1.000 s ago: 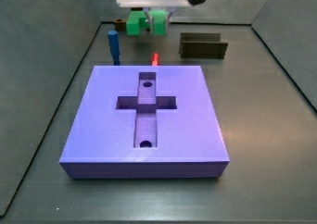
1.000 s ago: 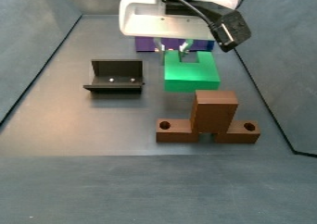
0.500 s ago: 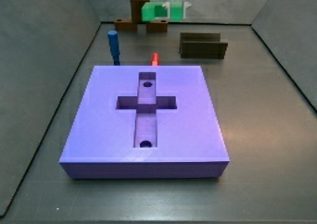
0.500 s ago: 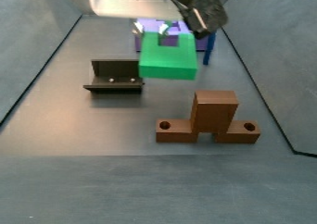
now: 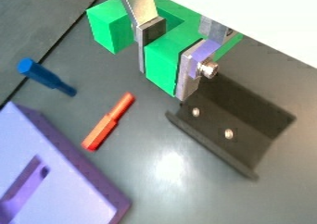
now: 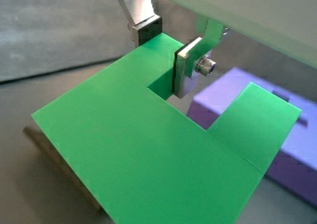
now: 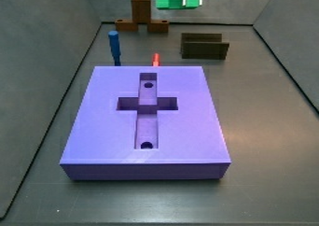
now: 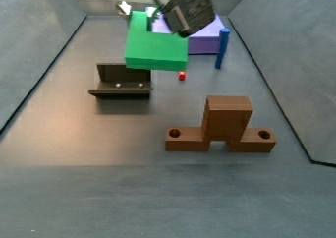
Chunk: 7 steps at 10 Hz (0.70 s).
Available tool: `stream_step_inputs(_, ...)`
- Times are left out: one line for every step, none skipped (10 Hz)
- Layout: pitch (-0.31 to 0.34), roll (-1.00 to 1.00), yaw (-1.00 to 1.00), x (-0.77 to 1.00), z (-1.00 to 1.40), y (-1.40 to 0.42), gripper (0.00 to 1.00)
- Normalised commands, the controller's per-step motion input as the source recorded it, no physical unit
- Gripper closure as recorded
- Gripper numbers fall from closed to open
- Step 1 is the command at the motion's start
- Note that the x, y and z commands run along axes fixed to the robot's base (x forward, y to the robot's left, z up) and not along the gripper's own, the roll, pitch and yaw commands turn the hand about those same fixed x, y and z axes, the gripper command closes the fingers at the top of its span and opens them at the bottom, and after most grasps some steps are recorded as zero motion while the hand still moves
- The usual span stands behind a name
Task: Pick up the green object. Move up. Place the green object on the fixture. Regrasp the green object. Move to above the board. Insert the green object.
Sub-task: Place the green object on the fixture.
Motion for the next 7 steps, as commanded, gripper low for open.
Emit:
stream_step_inputs(-0.154,-1.00,-0.11,0.59,0.00,0.00,1.00)
stream_step_inputs(-0.131,-1.00,-0.06,0.64,0.00,0.00,1.00)
stream_step_inputs(0.000,-1.00,-0.06,0.80,0.00,0.00,1.00)
stream_step_inputs(0.000,-1.00,-0.05,0.82,-0.02,0.00,1.00)
stream_step_inputs(0.000,-1.00,-0.04,0.83,0.00,0.00,1.00)
stream_step_inputs(0.100,-0.89,-0.01,0.86,-0.01,0.00,1.00)
stream_step_inputs(0.120,-0.87,-0.01,0.87,-0.05,0.00,1.00)
